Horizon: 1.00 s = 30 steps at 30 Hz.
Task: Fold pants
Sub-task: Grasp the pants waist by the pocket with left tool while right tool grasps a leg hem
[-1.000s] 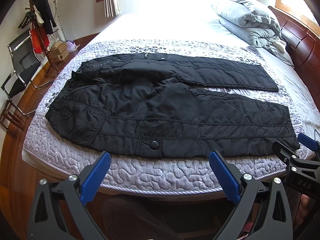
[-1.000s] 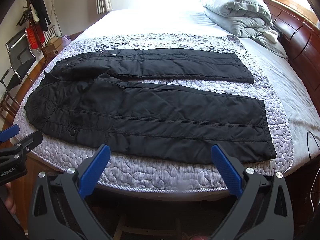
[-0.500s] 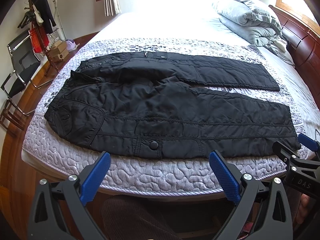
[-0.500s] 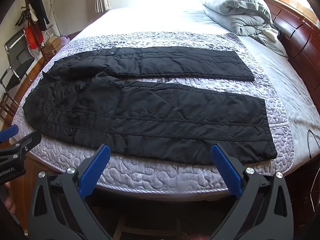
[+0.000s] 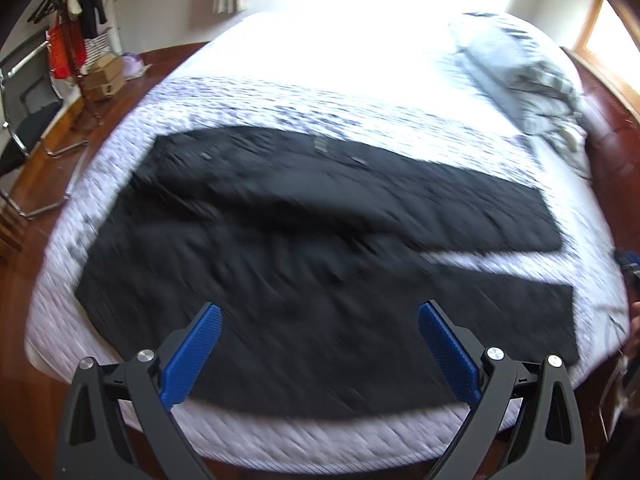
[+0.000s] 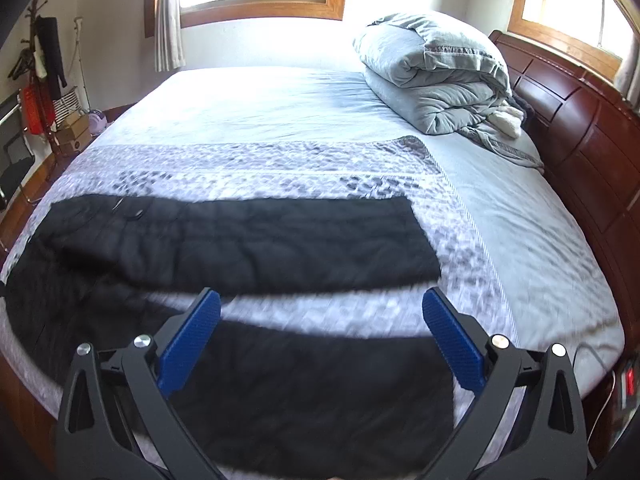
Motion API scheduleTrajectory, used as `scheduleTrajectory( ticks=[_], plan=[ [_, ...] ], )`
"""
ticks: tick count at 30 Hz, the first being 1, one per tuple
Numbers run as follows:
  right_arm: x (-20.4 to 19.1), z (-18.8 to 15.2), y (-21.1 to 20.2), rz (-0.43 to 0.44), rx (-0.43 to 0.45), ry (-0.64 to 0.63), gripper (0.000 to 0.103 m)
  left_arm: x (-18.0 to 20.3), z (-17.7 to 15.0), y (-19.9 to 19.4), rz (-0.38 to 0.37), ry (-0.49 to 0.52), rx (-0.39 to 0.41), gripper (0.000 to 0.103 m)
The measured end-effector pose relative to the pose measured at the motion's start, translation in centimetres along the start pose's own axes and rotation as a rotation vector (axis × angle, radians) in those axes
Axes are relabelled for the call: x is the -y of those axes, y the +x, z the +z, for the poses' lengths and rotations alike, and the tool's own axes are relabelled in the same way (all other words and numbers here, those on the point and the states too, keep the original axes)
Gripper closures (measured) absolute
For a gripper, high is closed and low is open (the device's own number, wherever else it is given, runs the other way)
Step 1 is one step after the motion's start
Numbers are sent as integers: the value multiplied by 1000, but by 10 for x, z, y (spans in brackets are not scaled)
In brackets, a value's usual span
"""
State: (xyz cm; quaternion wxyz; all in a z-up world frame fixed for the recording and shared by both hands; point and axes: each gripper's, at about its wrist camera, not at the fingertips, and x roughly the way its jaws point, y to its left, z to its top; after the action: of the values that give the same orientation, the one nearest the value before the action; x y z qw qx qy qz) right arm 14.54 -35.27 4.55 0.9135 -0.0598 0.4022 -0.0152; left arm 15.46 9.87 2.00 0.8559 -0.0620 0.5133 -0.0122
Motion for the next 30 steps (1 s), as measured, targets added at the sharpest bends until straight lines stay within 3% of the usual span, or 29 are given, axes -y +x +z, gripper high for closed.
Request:
scheduleTrajectory(
  ticks=[3, 6, 10, 13, 15, 19, 24, 30],
  plan=[
    [36, 48, 70, 71, -132, 12, 2, -39, 56, 33, 72, -23, -49, 4],
    [76, 84, 156, 57, -269, 57, 2, -93, 110, 82, 112, -111, -131, 4],
    [109, 99, 239, 34, -387, 53, 2, -146, 143, 135, 103, -240, -218, 4],
    [125, 107, 290, 72, -432, 98, 2, -172, 159, 168, 79, -314, -242, 4],
    [130, 112, 308, 80, -422, 138, 2, -182, 165, 187, 62, -354, -257, 4],
    [142, 116, 348, 178, -478, 225, 2, -191, 177, 224, 54, -367, -307, 4],
    [148, 110, 379, 169, -503, 247, 2, -193, 185, 259, 72, -369, -371, 4],
    [130, 101, 395, 61, -501, 123, 2, -176, 191, 285, 173, -339, -434, 4]
  ],
)
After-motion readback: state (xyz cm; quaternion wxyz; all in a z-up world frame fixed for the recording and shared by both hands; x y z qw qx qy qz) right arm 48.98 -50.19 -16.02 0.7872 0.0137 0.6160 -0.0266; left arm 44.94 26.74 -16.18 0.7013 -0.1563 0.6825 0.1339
